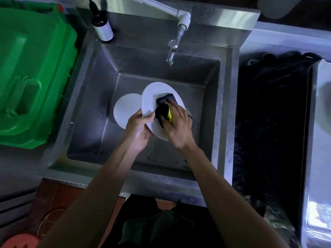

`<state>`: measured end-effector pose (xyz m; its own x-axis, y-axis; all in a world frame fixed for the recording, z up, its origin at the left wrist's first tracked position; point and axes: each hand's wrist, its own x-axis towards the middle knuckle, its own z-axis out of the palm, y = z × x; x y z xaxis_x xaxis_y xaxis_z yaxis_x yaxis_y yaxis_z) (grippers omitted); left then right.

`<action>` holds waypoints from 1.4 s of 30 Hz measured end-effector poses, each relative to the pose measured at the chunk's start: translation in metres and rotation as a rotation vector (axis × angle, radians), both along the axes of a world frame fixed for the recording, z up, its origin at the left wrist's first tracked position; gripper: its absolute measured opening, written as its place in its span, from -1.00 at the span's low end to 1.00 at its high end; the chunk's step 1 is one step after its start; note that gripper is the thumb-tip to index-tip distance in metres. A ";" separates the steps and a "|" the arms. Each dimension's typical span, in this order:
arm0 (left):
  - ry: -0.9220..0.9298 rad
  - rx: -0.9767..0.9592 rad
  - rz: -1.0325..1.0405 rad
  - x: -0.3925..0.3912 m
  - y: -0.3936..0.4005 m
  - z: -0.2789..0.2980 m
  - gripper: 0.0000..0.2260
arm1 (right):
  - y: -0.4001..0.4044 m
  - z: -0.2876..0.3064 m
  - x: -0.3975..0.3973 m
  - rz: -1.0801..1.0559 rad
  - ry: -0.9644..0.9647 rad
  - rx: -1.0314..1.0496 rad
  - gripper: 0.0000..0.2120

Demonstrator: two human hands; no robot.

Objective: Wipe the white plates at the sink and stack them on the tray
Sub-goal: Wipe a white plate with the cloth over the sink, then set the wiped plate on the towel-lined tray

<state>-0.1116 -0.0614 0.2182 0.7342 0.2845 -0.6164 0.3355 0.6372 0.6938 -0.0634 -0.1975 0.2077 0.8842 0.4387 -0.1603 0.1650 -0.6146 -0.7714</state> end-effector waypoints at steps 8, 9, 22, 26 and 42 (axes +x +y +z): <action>-0.006 -0.188 0.142 -0.002 0.023 -0.006 -0.76 | 0.019 -0.005 -0.032 -0.035 -0.074 -0.043 -0.51; -0.007 -0.200 0.140 -0.003 0.027 -0.007 -0.76 | 0.022 -0.006 -0.034 -0.062 -0.076 -0.036 -0.51; -0.092 -0.279 -0.109 -0.014 0.094 -0.014 -0.63 | 0.024 0.000 -0.010 -0.502 0.092 0.182 -0.61; -0.080 -0.124 -0.310 -0.009 0.114 -0.012 -0.63 | 0.014 0.008 0.006 -0.504 0.124 0.141 -0.74; -0.309 1.091 -0.946 0.065 0.014 0.043 -0.75 | -0.080 0.057 0.010 -0.333 -0.175 -0.122 -0.60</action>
